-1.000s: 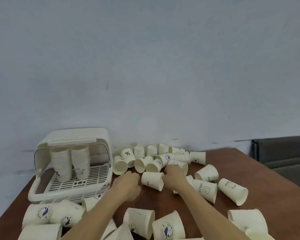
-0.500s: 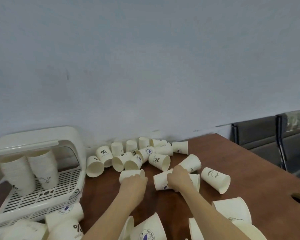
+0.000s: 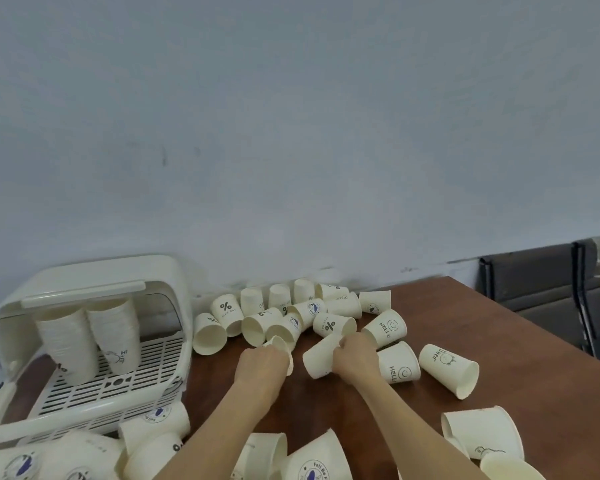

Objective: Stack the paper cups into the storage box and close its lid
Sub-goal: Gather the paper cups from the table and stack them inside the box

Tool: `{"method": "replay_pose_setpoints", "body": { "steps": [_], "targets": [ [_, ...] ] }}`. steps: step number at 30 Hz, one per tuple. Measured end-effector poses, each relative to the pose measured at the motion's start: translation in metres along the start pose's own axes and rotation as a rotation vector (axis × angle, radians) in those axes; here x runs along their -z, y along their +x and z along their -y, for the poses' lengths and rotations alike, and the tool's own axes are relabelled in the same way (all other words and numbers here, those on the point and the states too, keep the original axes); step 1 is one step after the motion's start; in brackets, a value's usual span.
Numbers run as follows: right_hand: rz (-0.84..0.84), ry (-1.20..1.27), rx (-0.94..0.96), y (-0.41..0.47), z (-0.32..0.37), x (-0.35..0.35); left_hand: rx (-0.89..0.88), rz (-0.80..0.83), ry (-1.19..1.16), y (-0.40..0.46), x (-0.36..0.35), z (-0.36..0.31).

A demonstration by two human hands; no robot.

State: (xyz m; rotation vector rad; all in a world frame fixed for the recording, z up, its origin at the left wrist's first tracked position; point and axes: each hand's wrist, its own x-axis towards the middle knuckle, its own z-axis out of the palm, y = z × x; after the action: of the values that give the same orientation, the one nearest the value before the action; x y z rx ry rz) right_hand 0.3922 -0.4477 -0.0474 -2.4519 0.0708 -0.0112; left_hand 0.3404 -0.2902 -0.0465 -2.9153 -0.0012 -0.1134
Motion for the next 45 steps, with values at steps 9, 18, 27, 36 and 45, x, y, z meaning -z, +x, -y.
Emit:
{"method": "replay_pose_setpoints", "body": {
  "steps": [9,18,27,36,45],
  "targets": [
    [0.009,-0.102,0.241,-0.031,0.050,0.004,0.018,-0.167,-0.088,-0.033,0.027,0.039],
    [-0.065,0.008,0.452,-0.054,0.130,-0.010,0.231,-0.411,-0.356,-0.067,0.047,0.113],
    [0.010,-0.009,0.716,-0.094,0.200,-0.080,0.513,-0.402,-0.371,-0.117,0.020,0.218],
    [0.193,-0.198,0.774,-0.108,0.230,-0.160,0.691,-0.216,-0.389,-0.136,-0.031,0.265],
    [0.249,-0.278,0.735,-0.109,0.232,-0.201,0.760,-0.153,-0.388,-0.139,-0.051,0.279]
  ]
}}
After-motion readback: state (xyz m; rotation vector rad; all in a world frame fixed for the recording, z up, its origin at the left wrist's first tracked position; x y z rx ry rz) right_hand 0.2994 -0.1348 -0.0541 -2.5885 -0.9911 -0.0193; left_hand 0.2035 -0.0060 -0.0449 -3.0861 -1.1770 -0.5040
